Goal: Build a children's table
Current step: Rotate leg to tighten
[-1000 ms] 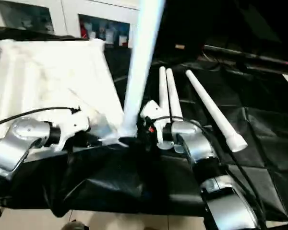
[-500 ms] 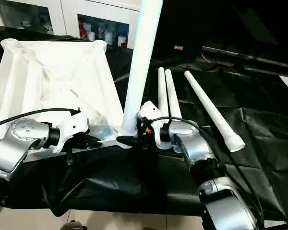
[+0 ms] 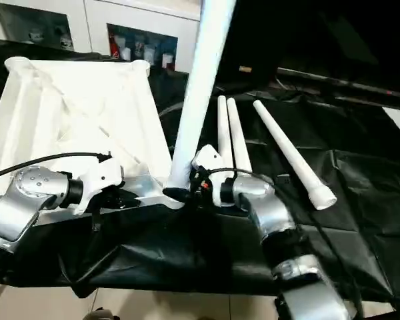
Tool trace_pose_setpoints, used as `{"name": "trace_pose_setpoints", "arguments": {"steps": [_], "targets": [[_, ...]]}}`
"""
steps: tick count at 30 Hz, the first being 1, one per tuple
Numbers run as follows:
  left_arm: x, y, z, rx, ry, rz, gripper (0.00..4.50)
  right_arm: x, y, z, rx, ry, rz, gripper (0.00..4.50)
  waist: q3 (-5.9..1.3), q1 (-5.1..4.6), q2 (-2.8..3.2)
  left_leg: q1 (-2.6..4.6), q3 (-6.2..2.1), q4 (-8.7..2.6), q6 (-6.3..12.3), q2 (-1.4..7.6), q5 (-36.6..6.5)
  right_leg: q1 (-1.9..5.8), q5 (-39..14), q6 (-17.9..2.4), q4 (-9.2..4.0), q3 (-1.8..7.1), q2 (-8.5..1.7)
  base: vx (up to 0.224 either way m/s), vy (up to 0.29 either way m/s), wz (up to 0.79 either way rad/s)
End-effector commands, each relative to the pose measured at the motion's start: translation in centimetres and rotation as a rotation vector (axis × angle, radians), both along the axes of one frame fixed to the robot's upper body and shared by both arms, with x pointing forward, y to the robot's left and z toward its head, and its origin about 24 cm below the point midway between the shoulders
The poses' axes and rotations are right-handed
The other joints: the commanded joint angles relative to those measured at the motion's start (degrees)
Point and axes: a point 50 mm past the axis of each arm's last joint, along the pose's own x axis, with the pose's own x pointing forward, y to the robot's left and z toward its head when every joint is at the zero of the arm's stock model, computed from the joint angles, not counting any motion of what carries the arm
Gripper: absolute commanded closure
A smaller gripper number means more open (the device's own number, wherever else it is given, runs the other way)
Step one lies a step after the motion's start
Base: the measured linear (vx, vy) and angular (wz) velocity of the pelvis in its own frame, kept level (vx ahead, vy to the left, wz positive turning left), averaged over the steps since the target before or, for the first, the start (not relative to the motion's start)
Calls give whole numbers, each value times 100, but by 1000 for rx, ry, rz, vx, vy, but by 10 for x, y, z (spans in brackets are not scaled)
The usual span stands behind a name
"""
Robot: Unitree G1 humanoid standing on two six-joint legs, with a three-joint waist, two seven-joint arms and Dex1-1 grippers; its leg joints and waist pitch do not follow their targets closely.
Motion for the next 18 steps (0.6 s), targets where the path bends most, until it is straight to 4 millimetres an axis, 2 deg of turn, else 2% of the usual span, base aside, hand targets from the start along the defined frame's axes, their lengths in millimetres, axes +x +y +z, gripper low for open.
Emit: {"name": "trace_pose_setpoints", "arguments": {"steps": [1,2,3,4,5,6,7,8,9,10,11,12,13,14,15,16,17,18], "targets": [[-2,-8,-16,28,42,22,450,-1,-5,-18,-28,78,-115,178,-280,12,176,66,-48,-386,-93,250,-653,241,-183,-1223,-428,286,-485,0,0,0],[2,-8,-17,37,29,50,450,-1,-3,-21,-21,93,-160,178,-268,2,176,63,-46,-396,-131,251,-743,224,-327,-1195,-447,292,-486,0,0,0],[9,-11,-19,45,2,105,450,2,2,-26,-6,120,-251,178,-256,1,198,79,-53,-419,-207,255,-979,201,-699,-1125,-488,300,-492,0,0,0],[13,-14,-19,46,-16,142,450,6,5,-28,7,141,-332,178,-230,-4,197,101,-61,-438,-301,246,-1219,165,-1057,-1071,-521,304,-497,0,0,0],[21,-21,-21,43,-42,210,450,10,12,-33,25,184,-471,178,-217,-3,253,119,-101,-465,-418,246,-1582,157,-1652,-958,-559,302,-523,0,0,0],[21,-21,-21,43,-42,210,450,10,12,-33,25,184,-471,178,-217,-3,253,119,-101,-465,-418,246,-1582,157,-1652,-958,-559,302,-523,-58,0,-5],[29,-32,-22,36,-63,287,450,13,23,-36,22,208,-572,178,-224,-25,229,128,-117,-466,-453,252,-1808,129,-2135,-791,-604,310,-542,-58,0,-5],[29,-32,-22,36,-64,291,450,14,24,-36,22,209,-577,178,-226,-28,263,145,-126,-464,-483,248,-1920,96,-2166,-755,-630,311,-536,0,0,0],[32,-38,-22,34,-72,319,450,15,29,-37,17,215,-611,178,-222,-21,259,158,-123,-464,-486,250,-1946,78,-2163,-740,-632,307,-534,0,0,0],[35,-47,-22,30,-84,348,450,16,37,-38,13,238,-655,178,-224,-15,308,180,-120,-464,-495,247,-2074,45,-2111,-744,-640,314,-526,0,0,0],[36,-55,-22,23,-91,364,450,16,44,-37,4,249,-682,178,-225,-9,319,174,-136,-465,-497,243,-2107,54,-2069,-742,-625,306,-518,0,0,0],[37,-60,-21,18,-94,371,450,17,48,-37,-3,255,-695,178,-228,-19,297,160,-133,-468,-487,240,-2128,64,-2042,-744,-620,304,-509,0,0,0],[37,-65,-19,14,-100,383,450,18,56,-34,8,251,-687,178,-241,13,348,154,-133,-461,-442,230,-2081,64,-1885,-737,-610,311,-516,0,0,0],[37,-66,-19,14,-102,385,450,18,58,-33,15,248,-683,178,-247,13,321,114,-130,-464,-401,232,-1952,96,-1700,-751,-599,311,-516,0,0,0],[38,-67,-18,17,-108,386,450,19,61,-30,33,248,-680,122,-248,23,318,109,-123,-462,-376,229,-1896,96,-1621,-752,-596,311,-505,0,0,0],[38,-67,-18,21,-115,381,450,20,62,-29,49,249,-682,108,-259,27,325,97,-115,-458,-338,226,-1787,103,-1432,-783,-581,319,-507,0,0,0],[38,-66,-18,22,-114,377,450,20,63,-28,60,249,-678,108,-264,29,361,72,-117,-464,-322,222,-1662,130,-1207,-820,-555,313,-494,0,0,0],[38,-66,-18,22,-114,377,450,20,63,-28,60,249,-678,108,-264,29,361,72,-117,-464,-322,222,-1662,130,-1207,-820,-555,313,-494,0,0,0]]}}
